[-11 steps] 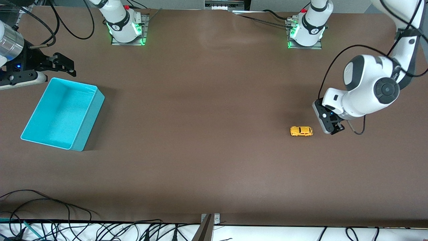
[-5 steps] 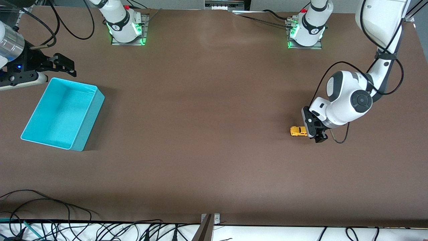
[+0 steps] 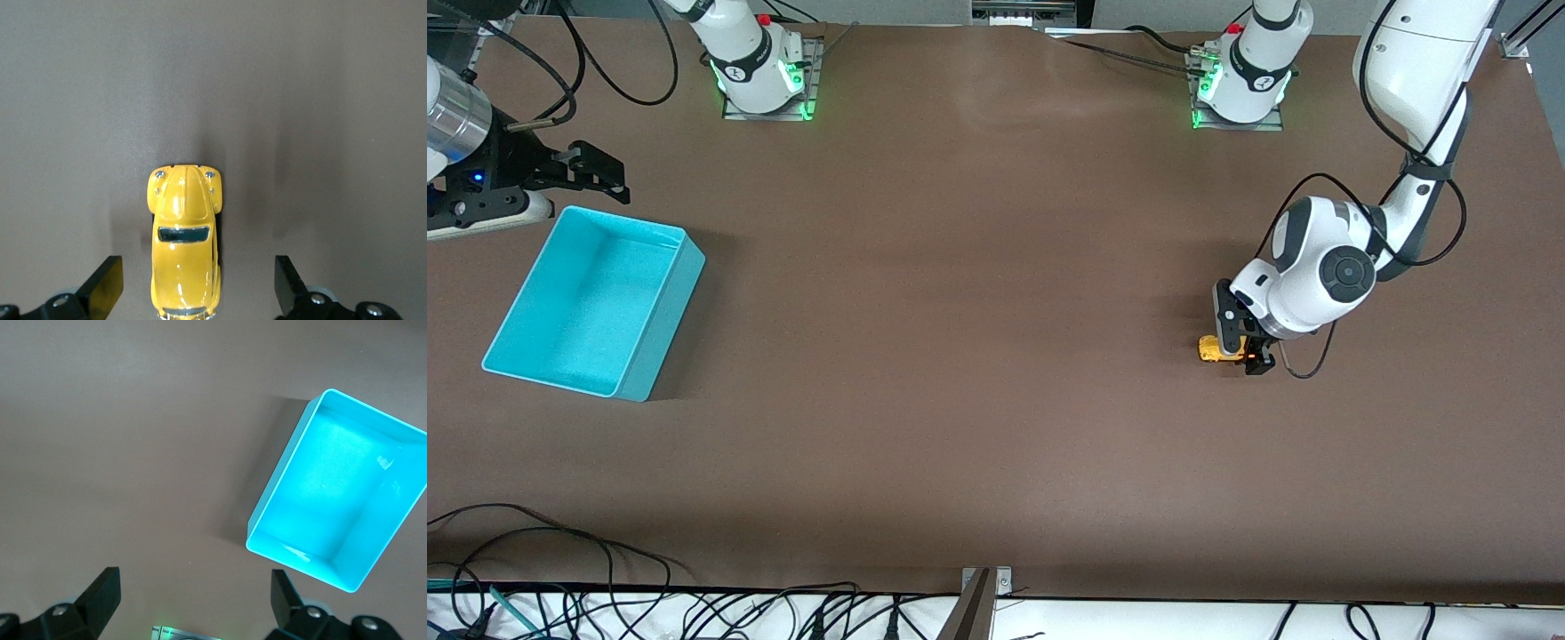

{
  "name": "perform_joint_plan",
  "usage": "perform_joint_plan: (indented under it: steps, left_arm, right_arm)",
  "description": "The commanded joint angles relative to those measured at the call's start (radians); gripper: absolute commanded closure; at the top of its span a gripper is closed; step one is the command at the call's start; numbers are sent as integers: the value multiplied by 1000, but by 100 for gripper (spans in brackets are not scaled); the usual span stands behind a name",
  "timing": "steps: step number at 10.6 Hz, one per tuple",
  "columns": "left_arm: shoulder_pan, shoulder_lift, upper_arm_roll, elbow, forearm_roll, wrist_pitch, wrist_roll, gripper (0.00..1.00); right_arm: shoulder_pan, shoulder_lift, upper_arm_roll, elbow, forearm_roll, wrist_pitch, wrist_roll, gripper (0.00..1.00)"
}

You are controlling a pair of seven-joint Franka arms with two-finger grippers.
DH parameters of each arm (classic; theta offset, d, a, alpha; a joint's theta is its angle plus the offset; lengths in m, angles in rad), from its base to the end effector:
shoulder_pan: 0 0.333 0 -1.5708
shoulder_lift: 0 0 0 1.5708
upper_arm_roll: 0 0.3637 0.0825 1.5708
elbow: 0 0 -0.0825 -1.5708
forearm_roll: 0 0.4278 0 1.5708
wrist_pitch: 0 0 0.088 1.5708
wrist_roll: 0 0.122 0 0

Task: Wind up and store yellow beetle car
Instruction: 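Lower the left gripper onto the yellow beetle car and grasp it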

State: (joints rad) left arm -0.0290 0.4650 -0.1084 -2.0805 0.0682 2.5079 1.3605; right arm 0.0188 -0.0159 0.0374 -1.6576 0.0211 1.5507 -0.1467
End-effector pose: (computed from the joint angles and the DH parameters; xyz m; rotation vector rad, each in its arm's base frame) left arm 0.6231 -0.0858 0.1898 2.2326 -2.1714 -0.0348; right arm 0.5847 0.0357 0.6205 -3.0979 -0.3145 0.1402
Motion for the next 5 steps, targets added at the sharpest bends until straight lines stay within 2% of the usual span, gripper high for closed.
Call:
perform_joint_plan:
  steps: [1,2,3,4,5]
  left_arm:
    - [1,12,-4,-10,25,37,14,0]
    - [1,17,-4,-10,25,38,14,0]
    - [1,21,-5,-10,25,38,14,7]
    - [1,21,-5,-10,25,40,14,33]
    - [1,20,-5,-10,25,38,14,55]
  right_arm:
    - [0,5,-2,18,-10,-20,-21,0]
    - [0,7,-2,19,-9,-17,-21,0]
    - [0,8,-2,19,-10,-15,-21,0]
    - [0,8,-2,18,-10,-12,-21,0]
    - [0,13,-2,19,-9,-14,-21,0]
